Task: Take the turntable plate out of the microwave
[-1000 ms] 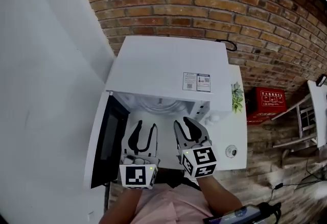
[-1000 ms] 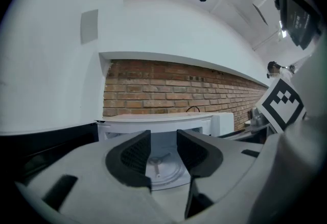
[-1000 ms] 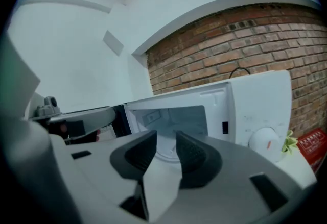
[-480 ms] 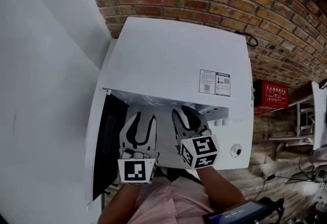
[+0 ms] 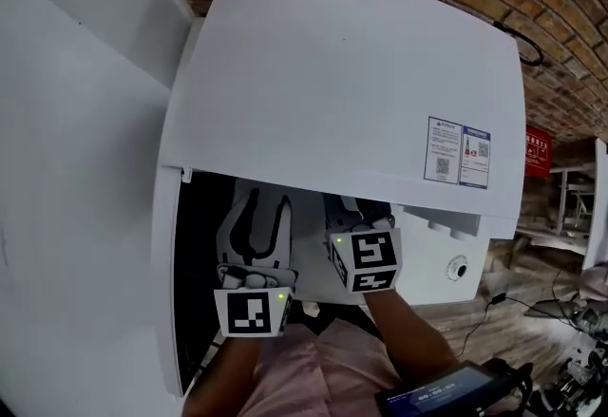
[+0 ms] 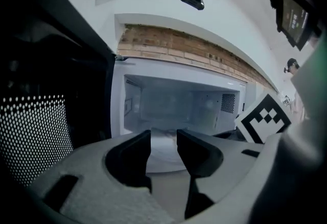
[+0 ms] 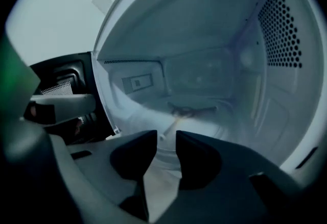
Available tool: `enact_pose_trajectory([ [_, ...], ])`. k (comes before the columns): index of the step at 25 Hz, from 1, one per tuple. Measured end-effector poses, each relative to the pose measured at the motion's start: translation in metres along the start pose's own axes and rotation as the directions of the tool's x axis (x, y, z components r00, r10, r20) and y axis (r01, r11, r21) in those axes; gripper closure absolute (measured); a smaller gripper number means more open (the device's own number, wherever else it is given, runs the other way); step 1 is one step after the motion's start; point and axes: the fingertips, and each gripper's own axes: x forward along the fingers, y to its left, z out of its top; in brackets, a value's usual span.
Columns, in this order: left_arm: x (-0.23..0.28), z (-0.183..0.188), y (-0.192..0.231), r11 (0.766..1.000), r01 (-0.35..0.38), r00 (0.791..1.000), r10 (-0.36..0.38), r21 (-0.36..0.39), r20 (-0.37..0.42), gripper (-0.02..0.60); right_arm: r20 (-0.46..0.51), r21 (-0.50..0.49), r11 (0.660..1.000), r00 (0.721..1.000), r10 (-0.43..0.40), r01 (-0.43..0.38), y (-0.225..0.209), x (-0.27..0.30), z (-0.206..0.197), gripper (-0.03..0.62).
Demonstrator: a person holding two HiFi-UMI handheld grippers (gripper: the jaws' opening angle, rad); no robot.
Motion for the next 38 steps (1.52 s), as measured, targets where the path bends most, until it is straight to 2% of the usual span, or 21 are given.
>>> enact_pose_trajectory([
  [4, -0.002, -0.009, -0.002, 0.999, 0.0, 0.999, -0.002, -0.047, -0.04, 0.419, -0.006, -0.067, 0.998, 1.0, -0.024, 0.023, -0.001, 0.008, 0.001, 0.479],
  [12, -0.007, -0.004, -0.004, 1.0, 0.007, 1.0, -0.008, -0.012, -0.017, 0.419, -0.044, -0.055, 0.998, 0.999, 0.01, -0.012, 0.011, -0.006, -0.008, 0.485],
  [15, -0.01, -0.003, -0.008, 1.0, 0.01, 1.0, -0.01, 0.014, -0.013, 0.419, -0.026, -0.058, 0.998, 1.0, 0.016, -0.018, 0.015, -0.01, -0.011, 0.496],
  [18, -0.012, 0.005, -0.014, 0.999, 0.019, 1.0, -0.019, 0.043, -0.008, 0.419, -0.022, -0.062, 0.995, 0.997, 0.073, -0.074, 0.024, -0.01, -0.012, 0.483],
  [20, -0.017, 0.014, -0.017, 0.999, 0.02, 1.0, -0.02, 0.046, 0.007, 0.419, -0.026, -0.03, 0.992, 0.992, 0.122, -0.122, 0.031, -0.018, -0.009, 0.421],
  [23, -0.021, 0.028, -0.021, 0.999, 0.019, 0.999, -0.02, 0.044, 0.028, 0.419, 0.025, 0.08, 0.987, 0.99, 0.139, -0.141, 0.028, -0.041, -0.002, 0.421],
  [27, -0.025, 0.038, -0.033, 0.998, 0.029, 0.998, -0.032, 0.054, 0.047, 0.419, 0.079, 0.271, 0.956, 0.992, 0.094, -0.112, 0.007, -0.068, -0.009, 0.437],
  [29, -0.026, 0.039, -0.038, 0.998, 0.034, 0.998, -0.037, 0.059, 0.053, 0.419, 0.069, 0.395, 0.912, 0.994, 0.091, -0.111, -0.002, -0.069, -0.024, 0.437],
  [31, -0.028, 0.039, -0.041, 0.997, 0.038, 0.998, -0.042, 0.066, 0.055, 0.419, 0.062, 0.537, 0.833, 0.991, 0.117, -0.132, -0.006, -0.063, -0.038, 0.42],
  [34, -0.033, 0.036, -0.041, 0.995, 0.038, 0.998, -0.043, 0.091, 0.045, 0.419, 0.108, 0.721, 0.669, 0.983, 0.15, -0.181, -0.009, -0.046, -0.05, 0.393],
  [36, -0.038, 0.036, -0.036, 0.995, 0.026, 0.999, -0.03, 0.101, 0.041, 0.419, 0.149, 0.8, 0.56, 0.976, 0.159, -0.214, -0.01, -0.033, -0.054, 0.384],
  [38, -0.041, 0.035, -0.03, 0.995, 0.009, 0.999, -0.013, 0.099, 0.04, 0.419, 0.189, 0.845, 0.478, 0.97, 0.156, -0.241, -0.012, -0.023, -0.051, 0.378],
])
